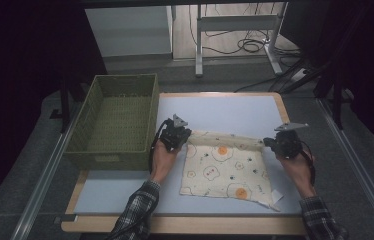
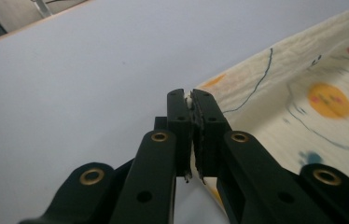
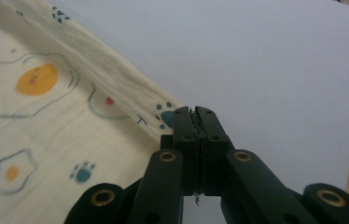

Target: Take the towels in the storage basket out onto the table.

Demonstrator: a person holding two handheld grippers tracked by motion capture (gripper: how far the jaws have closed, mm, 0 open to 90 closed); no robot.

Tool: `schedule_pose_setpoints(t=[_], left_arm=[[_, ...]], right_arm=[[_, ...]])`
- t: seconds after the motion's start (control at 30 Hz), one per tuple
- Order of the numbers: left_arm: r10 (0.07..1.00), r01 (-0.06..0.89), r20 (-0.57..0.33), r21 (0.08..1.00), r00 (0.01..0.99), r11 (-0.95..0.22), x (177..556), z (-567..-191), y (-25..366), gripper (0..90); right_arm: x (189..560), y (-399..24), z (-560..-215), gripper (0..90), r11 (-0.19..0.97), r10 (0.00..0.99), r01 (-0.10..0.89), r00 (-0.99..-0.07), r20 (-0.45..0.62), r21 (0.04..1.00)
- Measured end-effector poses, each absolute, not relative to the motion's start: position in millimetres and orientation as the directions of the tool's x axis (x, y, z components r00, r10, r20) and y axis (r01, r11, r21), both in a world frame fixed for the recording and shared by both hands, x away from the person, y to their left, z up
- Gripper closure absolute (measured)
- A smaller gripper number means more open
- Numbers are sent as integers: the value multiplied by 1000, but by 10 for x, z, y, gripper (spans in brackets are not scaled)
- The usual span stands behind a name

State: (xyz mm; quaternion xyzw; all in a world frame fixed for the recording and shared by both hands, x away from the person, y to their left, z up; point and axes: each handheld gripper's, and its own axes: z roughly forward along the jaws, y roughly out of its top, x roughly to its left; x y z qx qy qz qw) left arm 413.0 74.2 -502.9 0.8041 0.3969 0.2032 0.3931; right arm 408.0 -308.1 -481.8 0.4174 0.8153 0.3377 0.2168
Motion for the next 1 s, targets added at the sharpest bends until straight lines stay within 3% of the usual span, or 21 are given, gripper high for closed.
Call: schedule_pose_setpoints(t=[0.43,1.0], left_arm=[[733,409,9,825,680,-390,3492,-5149,795,864],[671,379,-7,830,741,-410,2870,-5238,896,860]], right_arm=[[3302,-3216,-4855,877,418,796,477,-603,-58,773],[2631,-3217,-4909,872,447,748,458,-662,-40,769]])
